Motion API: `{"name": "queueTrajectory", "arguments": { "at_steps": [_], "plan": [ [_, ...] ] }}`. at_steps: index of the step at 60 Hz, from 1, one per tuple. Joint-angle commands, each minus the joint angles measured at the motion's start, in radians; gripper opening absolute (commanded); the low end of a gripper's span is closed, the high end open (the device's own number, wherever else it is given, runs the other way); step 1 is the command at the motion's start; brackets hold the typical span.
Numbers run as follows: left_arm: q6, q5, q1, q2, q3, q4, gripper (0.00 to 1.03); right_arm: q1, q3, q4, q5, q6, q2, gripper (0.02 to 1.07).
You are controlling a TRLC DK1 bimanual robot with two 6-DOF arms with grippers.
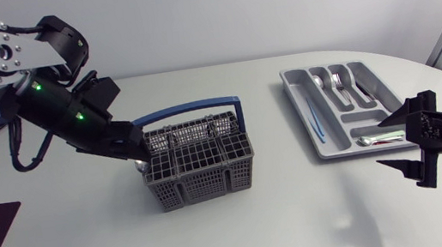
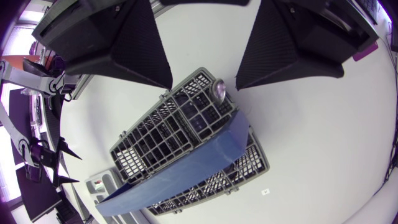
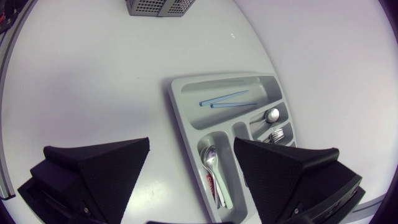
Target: Unload the cutlery basket into the drawer organizer.
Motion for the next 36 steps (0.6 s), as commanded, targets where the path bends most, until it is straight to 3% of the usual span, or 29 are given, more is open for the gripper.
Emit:
{"name": "queueTrajectory", "arguments": {
  "at_steps": [1, 10, 26, 36],
  "plan": [
    [-0.056, 0.011, -0.008, 0.029, -0.049, 0.009, 0.63, 0.008, -0.038, 0.001, -0.011, 0.019, -0.031, 1.00],
    [-0.074, 0.011, -0.005, 0.032, -0.077, 0.034, 0.59, 0.008, -0.058, 0.000, -0.015, 0.018, -0.067, 1.00],
    [-0.108, 0.015, 0.003, 0.074, -0.100, 0.112, 0.21, 0.008, -0.078, 0.003, -0.017, 0.021, -0.077, 1.00],
    [-0.116, 0.017, -0.002, 0.065, -0.102, 0.115, 0.14, 0.003, -0.081, 0.005, -0.019, 0.018, -0.077, 1.00]
  ]
}}
